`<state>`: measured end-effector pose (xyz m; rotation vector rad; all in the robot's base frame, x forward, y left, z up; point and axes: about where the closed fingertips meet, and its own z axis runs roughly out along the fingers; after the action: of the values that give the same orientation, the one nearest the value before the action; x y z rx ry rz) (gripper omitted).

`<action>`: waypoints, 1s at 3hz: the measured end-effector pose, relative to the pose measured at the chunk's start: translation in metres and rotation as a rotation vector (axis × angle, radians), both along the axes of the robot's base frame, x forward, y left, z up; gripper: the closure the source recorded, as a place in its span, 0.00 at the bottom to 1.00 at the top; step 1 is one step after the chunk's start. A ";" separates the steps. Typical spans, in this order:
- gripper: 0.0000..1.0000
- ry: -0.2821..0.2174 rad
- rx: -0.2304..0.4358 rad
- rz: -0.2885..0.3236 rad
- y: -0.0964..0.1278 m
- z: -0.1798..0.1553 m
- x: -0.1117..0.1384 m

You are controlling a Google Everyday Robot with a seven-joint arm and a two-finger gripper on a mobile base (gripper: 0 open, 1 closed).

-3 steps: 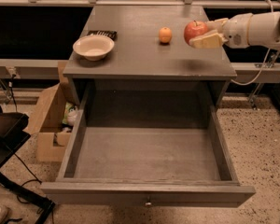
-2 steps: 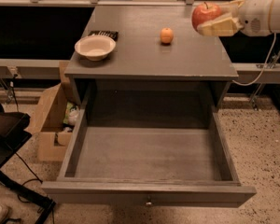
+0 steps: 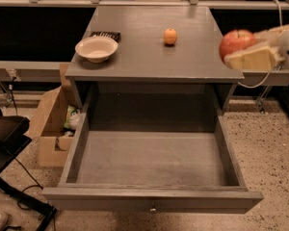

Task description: Place apple into top drawer

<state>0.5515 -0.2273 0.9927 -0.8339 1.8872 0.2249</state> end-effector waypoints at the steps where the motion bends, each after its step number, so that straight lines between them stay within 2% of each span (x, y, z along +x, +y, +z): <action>1: 1.00 0.080 -0.004 0.010 0.008 -0.041 -0.012; 2: 1.00 0.078 0.000 0.016 0.010 -0.041 -0.010; 3: 1.00 0.089 0.033 0.046 0.035 -0.075 -0.002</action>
Offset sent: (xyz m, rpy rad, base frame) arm -0.0118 0.0073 -0.0409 -0.0027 0.0799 0.0067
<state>0.5500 -0.1919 0.9179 -0.8580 1.9428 0.3254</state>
